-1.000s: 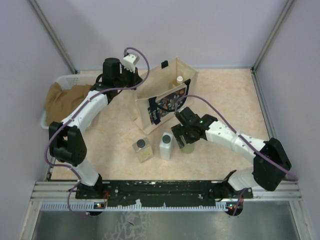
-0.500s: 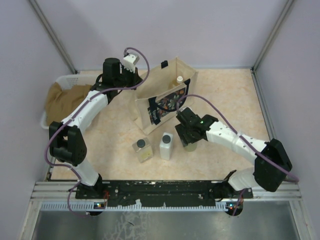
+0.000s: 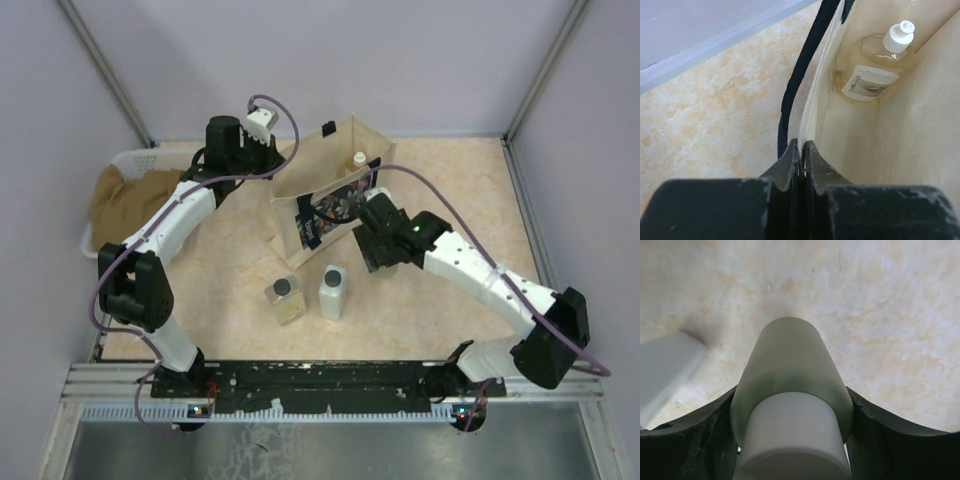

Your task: Place the personal care products into the canvas bag

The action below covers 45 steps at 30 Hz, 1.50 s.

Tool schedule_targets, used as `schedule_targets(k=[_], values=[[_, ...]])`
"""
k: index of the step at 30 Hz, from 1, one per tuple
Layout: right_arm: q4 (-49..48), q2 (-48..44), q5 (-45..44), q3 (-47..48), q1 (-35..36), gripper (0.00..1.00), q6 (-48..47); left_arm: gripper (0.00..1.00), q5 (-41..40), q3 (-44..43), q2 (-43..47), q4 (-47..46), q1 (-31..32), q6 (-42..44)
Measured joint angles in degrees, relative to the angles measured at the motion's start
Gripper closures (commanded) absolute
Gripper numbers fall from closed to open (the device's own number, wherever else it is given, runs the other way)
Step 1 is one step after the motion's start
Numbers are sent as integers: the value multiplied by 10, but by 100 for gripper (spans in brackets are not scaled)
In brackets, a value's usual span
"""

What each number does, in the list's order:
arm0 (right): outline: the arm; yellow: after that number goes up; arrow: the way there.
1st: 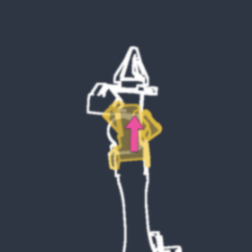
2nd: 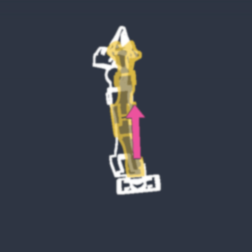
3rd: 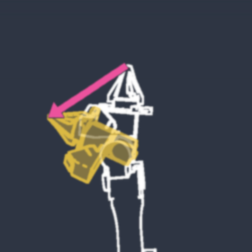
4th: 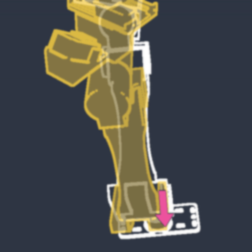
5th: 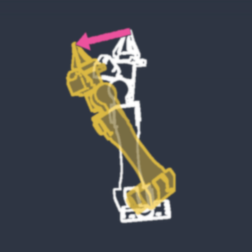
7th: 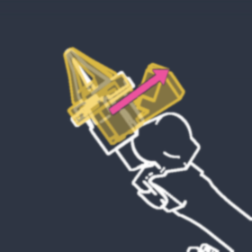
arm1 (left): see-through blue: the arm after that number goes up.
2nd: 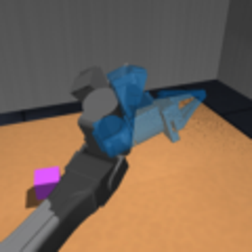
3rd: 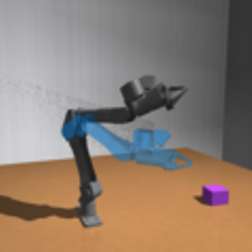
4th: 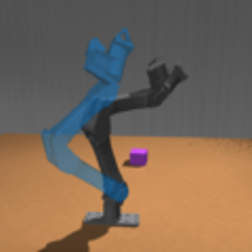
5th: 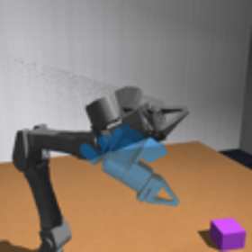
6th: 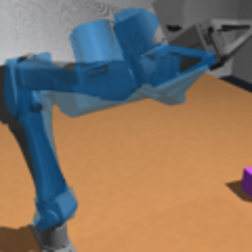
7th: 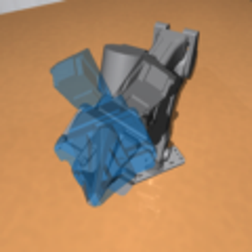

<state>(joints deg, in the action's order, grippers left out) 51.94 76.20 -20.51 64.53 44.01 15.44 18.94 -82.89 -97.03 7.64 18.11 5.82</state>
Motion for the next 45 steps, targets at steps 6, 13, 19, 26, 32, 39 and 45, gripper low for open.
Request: schedule_targets(k=[6,13,19,26,32,39,45], values=[[13,-11,-16,169,-27,100,-38,100,0,0,0,0,0,0],[0,42,-19,397,-44,100,-126,100,-1,0,0,0,0,0],[-39,131,25,527,-44,100,-180,100,-1,0,0,0,0,0],[-61,256,80,587,-46,100,-195,100,0,0,0,0,0,0],[-59,313,111,546,-52,100,-194,100,0,0,1,0,0,-2],[-65,332,129,523,-71,100,-193,100,7,0,7,1,0,-3],[-82,355,141,521,-90,100,-189,100,10,7,13,1,0,-5]])
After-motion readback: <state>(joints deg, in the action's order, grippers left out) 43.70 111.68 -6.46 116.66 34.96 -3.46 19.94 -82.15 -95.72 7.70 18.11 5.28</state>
